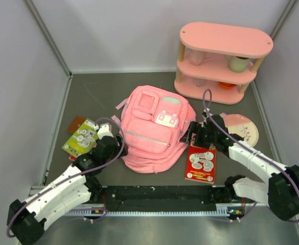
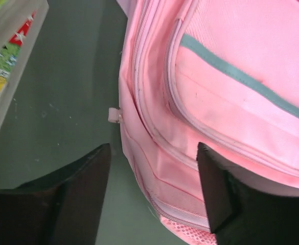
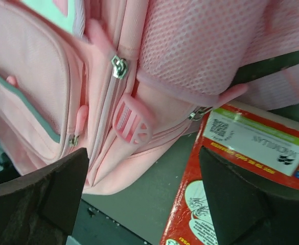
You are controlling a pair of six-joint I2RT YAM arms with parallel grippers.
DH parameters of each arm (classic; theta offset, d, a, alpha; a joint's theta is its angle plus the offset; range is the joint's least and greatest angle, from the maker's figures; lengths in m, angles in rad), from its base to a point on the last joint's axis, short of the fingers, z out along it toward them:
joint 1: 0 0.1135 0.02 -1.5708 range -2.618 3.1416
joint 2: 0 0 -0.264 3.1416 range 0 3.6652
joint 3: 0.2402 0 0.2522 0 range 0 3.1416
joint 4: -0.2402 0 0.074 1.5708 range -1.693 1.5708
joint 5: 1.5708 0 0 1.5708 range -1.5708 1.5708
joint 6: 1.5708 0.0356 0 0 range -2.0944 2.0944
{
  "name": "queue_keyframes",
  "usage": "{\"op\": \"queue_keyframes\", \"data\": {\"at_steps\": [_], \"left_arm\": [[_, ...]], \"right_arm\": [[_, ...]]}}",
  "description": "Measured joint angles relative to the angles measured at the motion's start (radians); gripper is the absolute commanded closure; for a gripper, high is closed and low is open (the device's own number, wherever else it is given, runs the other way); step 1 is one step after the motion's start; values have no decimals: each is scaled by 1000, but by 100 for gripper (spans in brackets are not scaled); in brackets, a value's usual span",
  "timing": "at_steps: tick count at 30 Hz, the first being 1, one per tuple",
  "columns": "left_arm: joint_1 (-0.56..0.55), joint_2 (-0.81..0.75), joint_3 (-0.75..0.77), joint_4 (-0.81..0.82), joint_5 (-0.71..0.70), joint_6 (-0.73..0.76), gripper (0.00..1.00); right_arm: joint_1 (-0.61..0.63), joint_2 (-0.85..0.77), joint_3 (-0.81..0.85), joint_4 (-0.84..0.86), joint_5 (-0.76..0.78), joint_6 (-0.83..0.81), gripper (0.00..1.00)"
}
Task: Pack the student bag
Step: Adjust the student bag at the center of the board.
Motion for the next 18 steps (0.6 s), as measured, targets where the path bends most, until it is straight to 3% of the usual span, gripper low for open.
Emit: {"op": "queue_keyframes", "data": {"at_steps": [2,5,14,18], "left_arm": [[1,-3,27,-13,-24,12,13],[1,-38,34,-43,-26,12,7],[2,-174,-4,-85,128,-103,5],[-1,-162,-84,-71,195,-162,4]], "right_arm": [[0,-15,28,-51,72,-18,8],[-13,-11,85,-86,145,-37,7],[-82,209,189,-69,199,-44,6],[-103,323,197,-12,155,-44,14]]}}
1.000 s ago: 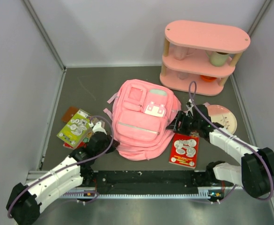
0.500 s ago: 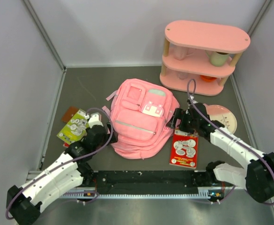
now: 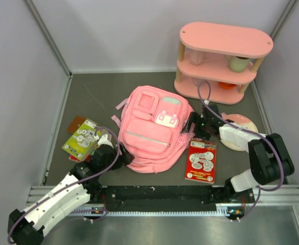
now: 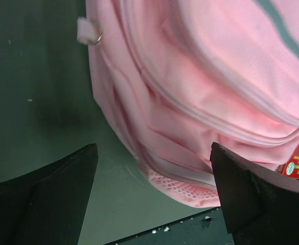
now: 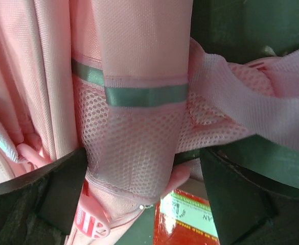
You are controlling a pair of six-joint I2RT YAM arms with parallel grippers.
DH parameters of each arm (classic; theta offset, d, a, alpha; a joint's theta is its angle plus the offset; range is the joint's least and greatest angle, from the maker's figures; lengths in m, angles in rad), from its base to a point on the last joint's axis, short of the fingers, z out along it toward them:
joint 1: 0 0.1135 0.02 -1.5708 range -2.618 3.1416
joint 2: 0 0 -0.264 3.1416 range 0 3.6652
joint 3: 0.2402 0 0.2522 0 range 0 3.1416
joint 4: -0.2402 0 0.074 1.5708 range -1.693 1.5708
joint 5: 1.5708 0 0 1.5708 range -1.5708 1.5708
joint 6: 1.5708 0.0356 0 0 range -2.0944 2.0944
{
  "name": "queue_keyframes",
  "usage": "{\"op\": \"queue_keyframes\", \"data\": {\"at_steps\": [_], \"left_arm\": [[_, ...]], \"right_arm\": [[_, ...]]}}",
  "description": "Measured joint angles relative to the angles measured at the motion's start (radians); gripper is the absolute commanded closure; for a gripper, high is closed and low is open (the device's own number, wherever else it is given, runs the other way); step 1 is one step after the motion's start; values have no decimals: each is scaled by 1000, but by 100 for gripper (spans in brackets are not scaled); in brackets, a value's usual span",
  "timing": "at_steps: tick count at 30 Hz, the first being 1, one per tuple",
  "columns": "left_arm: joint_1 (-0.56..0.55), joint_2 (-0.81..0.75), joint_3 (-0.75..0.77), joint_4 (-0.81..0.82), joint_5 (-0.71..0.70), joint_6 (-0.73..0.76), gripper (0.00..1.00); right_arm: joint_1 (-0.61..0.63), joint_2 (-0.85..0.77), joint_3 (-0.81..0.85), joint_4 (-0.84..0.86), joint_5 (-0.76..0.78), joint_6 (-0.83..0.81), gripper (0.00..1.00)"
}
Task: Pack the student bag
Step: Adjust the student bag at the center of the board.
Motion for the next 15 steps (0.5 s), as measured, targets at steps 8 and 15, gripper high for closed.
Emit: {"op": "queue_keyframes", "data": {"at_steps": [8,15], "left_arm": [[-2,-4,-110,118,66,-37,9],[-2,189,-62,208,58,22,31]], "right_arm": [[-15,81,-16,167,-127,20,79],[-27,55,-61,270,-204,78,100]]}}
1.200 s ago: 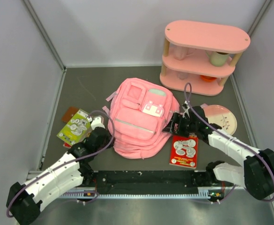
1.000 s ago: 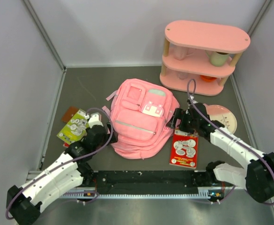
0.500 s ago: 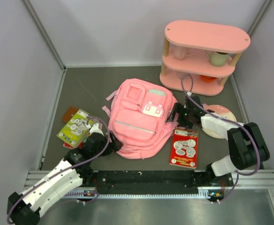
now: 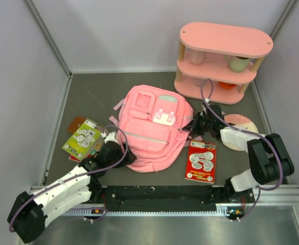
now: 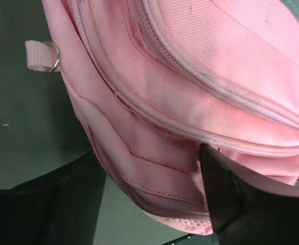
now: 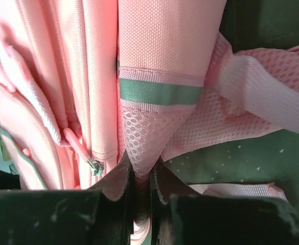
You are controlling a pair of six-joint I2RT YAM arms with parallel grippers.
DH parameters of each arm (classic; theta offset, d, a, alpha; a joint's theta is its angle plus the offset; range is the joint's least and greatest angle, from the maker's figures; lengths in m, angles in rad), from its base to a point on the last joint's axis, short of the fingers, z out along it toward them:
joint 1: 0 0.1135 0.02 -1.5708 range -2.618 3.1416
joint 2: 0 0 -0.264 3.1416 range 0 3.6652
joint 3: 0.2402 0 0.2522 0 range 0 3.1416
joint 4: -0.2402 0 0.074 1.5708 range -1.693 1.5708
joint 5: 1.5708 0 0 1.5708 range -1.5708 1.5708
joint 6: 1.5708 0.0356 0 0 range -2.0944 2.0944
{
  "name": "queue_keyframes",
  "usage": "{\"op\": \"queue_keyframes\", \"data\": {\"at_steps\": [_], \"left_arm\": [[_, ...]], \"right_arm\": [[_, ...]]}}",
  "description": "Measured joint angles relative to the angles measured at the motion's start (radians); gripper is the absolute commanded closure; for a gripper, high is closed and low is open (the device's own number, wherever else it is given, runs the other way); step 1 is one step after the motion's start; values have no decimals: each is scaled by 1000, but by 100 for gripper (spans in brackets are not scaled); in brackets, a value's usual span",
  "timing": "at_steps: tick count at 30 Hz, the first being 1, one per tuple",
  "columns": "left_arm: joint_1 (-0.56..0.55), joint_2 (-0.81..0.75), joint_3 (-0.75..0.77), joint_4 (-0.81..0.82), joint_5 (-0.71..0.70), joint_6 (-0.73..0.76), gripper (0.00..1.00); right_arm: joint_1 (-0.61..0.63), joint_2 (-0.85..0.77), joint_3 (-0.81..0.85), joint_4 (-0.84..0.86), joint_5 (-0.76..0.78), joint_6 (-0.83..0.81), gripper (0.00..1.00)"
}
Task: Pack the student bag
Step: Adjust the student bag at the center of the board.
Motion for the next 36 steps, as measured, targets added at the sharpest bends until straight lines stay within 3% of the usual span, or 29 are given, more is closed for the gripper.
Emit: {"op": "queue_keyframes", "data": {"at_steps": [4,5,8,9,13,15,16,18,19,20,22,23,25,29,36], "left_arm": [[-1,103,61,-10,-49,37,57],[0,121,80,-14,-68,48,71],[1,169,144,-23,-120,78,87],[5,187,169,-24,-140,90,96],[45,263,270,-31,-168,155,100],[90,300,300,-28,-150,189,88],[132,327,317,-24,-116,209,75],[188,364,334,-6,-71,232,60],[220,386,345,8,-44,240,32],[244,401,354,21,-29,249,25],[270,411,369,38,-5,270,15],[279,410,378,40,6,272,13],[282,391,382,47,45,279,9],[281,261,318,48,103,268,6],[255,-89,50,40,196,144,8]], "right_arm": [[0,-102,-19,-10,-8,15,100],[0,-146,-23,-21,-8,21,100],[4,-293,-48,-47,10,36,100],[9,-354,-61,-67,26,41,100],[70,-586,-175,-122,142,93,100],[125,-696,-262,-144,204,141,100],[168,-764,-325,-155,243,182,100],[224,-832,-395,-181,286,239,100],[246,-861,-426,-198,304,265,95],[260,-883,-449,-217,316,290,79],[268,-898,-459,-258,339,313,59],[269,-898,-459,-266,341,314,38],[272,-889,-449,-293,341,315,15],[277,-840,-358,-393,388,248,9],[275,-824,-232,-525,538,179,3]]}}
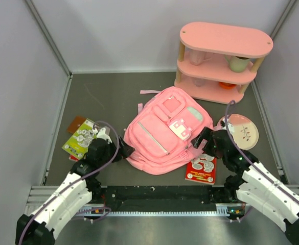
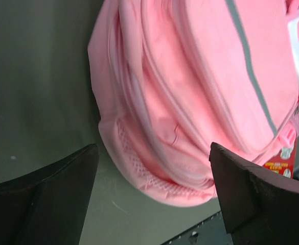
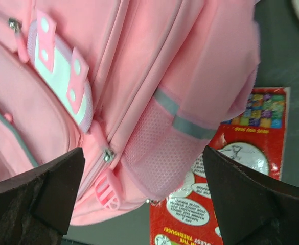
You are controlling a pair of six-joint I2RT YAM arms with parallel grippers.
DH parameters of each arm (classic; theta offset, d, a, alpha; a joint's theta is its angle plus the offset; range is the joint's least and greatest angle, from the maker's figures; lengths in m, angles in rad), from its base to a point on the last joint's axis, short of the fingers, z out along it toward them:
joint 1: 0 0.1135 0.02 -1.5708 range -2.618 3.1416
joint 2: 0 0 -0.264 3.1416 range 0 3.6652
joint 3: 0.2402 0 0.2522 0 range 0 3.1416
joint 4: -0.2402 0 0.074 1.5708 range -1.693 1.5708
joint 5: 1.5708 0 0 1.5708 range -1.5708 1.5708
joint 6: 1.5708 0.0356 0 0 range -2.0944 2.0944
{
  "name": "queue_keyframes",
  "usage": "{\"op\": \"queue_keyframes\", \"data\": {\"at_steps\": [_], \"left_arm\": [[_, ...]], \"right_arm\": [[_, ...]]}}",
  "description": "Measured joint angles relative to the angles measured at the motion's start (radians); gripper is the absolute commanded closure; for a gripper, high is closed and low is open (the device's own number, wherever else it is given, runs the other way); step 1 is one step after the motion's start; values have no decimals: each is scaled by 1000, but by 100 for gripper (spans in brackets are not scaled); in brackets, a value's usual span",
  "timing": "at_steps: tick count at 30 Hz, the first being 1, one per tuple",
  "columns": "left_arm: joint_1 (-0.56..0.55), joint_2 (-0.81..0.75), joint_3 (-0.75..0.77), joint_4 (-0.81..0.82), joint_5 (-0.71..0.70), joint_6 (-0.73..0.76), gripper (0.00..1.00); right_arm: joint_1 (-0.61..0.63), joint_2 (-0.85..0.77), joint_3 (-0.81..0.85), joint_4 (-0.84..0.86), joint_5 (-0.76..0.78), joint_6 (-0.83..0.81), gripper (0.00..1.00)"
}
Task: Pack the student bag
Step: Adjust the student bag at the center of the board.
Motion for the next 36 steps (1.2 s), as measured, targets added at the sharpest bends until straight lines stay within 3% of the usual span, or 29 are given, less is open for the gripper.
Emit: {"op": "queue_keyframes", "data": {"at_steps": [7,13,16,18,19,20,21,23,24,25,26,28,30,32,34,36], "left_arm": [[-181,-98,-115,-16,-21,-145,7],[-283,18,-115,71,-63,-209,7],[-303,135,-109,174,-75,-226,21],[-308,205,-108,243,-76,-229,36],[-308,235,-106,277,-76,-227,41],[-309,260,-106,304,-80,-231,57],[-309,292,-104,332,-86,-228,63],[-309,335,-89,348,-111,-225,80],[-309,346,-77,341,-126,-225,95],[-311,356,-61,325,-147,-219,99],[-310,360,-40,297,-173,-211,100],[-301,360,8,222,-225,-179,96],[-282,360,62,140,-256,-139,84],[-246,360,110,77,-262,-91,39],[-179,359,148,45,-257,-47,13],[-116,352,166,46,-246,-22,4]], "right_arm": [[-131,154,44,-5,48,-37,2],[-166,200,41,56,0,-66,2],[-177,211,26,130,-43,-83,2],[-183,227,13,171,-54,-98,4],[-185,237,6,189,-55,-108,9],[-189,245,-1,204,-61,-116,17],[-193,251,-5,213,-68,-126,25],[-204,262,-13,233,-90,-143,52],[-209,264,-18,243,-99,-155,61],[-215,265,-24,253,-107,-161,73],[-221,264,-35,268,-120,-167,77],[-224,262,-61,307,-154,-171,84],[-224,249,-90,354,-201,-159,93],[-222,227,-113,379,-234,-140,100],[-215,194,-128,384,-249,-102,100],[-207,150,-142,389,-262,-50,100]]}}
